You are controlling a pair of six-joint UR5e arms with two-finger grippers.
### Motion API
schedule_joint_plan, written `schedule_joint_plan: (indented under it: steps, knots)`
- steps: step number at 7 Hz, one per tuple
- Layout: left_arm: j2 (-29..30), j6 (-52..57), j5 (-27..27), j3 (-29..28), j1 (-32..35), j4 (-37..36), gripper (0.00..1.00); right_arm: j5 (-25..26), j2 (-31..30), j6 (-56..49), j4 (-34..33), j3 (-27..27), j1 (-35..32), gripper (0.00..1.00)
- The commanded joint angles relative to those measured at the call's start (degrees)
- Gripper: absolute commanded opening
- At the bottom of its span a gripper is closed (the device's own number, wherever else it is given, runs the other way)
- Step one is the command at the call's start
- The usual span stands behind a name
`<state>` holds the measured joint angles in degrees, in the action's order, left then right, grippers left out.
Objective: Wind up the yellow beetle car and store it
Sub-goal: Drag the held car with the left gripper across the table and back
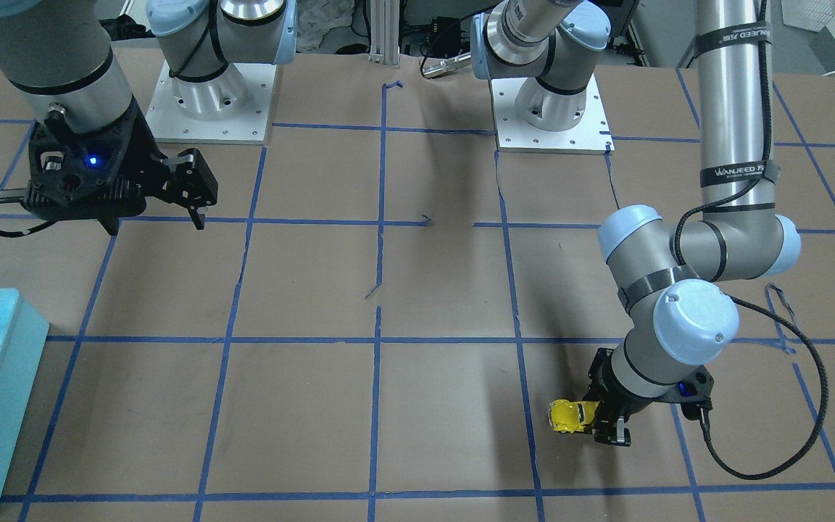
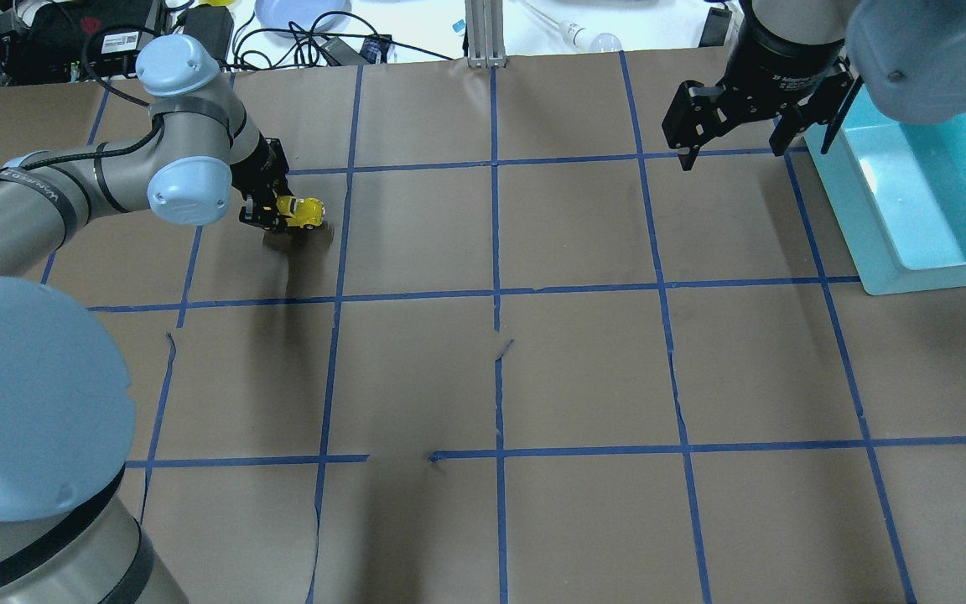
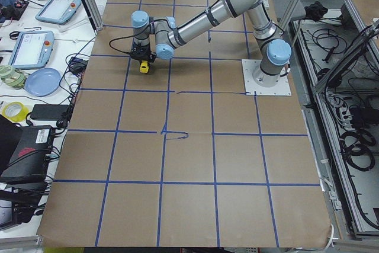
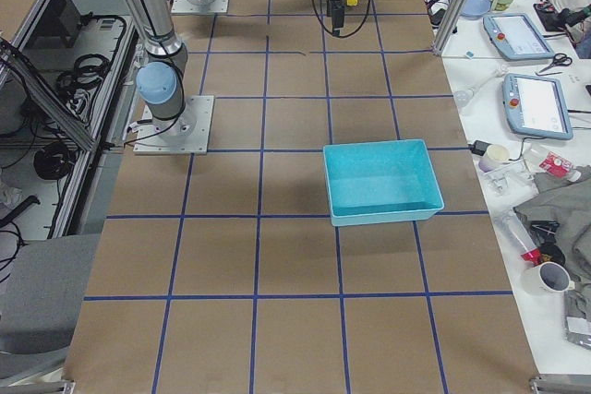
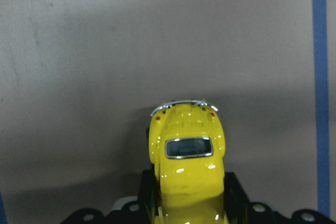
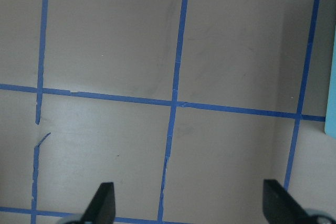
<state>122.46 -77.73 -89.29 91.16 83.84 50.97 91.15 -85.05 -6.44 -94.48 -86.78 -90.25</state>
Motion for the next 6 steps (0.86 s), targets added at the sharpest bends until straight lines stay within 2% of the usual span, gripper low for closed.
schedule_joint_plan:
  steps: [1,4,6]
  knots:
    - [-1.78,-4.61,4.18,0.07,4.64,0.53,0.00,-0.10,0.06,0.03,0.00,0.03,-0.01,1.00]
    - [-0.47,-5.68,11.39,0.16,6.43,5.34,0.00,-0.01,0.06,-0.06,0.00,0.12,0.08,1.00]
    - [0.50,-4.72,11.16,-0.02,5.90,5.36,0.00,0.08,0.06,-0.06,0.00,0.03,0.08,1.00]
